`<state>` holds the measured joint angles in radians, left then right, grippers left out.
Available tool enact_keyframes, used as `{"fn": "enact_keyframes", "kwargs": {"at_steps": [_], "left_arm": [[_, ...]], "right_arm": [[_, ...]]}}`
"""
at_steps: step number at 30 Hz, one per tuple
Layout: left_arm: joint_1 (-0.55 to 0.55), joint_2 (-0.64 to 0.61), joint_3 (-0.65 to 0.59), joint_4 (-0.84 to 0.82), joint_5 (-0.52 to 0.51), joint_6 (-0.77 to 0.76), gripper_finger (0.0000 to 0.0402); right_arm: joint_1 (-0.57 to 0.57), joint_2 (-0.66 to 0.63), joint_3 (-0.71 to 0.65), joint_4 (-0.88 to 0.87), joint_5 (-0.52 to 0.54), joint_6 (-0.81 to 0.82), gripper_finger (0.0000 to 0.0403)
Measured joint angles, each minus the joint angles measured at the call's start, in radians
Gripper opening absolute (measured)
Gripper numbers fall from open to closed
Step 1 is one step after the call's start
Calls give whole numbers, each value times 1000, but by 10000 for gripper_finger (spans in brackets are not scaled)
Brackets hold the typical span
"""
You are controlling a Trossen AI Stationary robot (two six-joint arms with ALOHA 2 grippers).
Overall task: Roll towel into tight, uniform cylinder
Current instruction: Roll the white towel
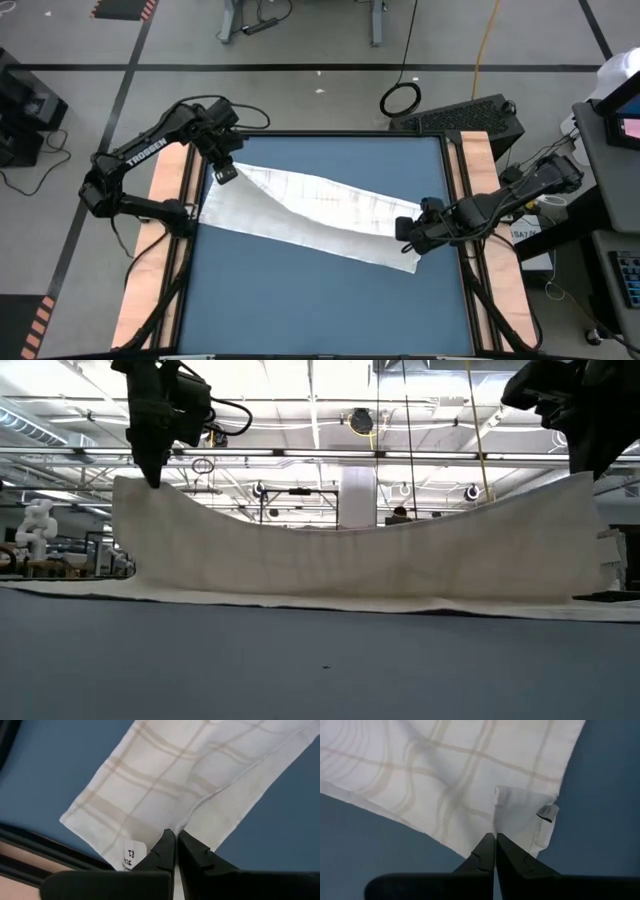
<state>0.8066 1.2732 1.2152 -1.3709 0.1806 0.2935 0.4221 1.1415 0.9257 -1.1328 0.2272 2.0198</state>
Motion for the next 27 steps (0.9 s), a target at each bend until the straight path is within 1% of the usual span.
{"fn": "enact_keyframes", "kwargs": {"at_steps": [2, 6, 12, 21, 27], "left_arm": [[0, 0, 0, -5, 13, 0, 12], [-4, 0, 0, -9, 74, -14, 12], [-26, 0, 0, -8, 77, -26, 12], [-66, 0, 0, -4, 78, -49, 12], [-90, 0, 0, 1, 78, -79, 12]], "right_arm": [[0, 15, 0, -16, -15, -12, 0], [0, 47, 0, -31, -41, -26, 0], [3, 84, 0, -15, -107, -52, 0], [30, 84, 0, -19, -180, -53, 0], [34, 84, 0, -6, -181, -40, 9]]}}
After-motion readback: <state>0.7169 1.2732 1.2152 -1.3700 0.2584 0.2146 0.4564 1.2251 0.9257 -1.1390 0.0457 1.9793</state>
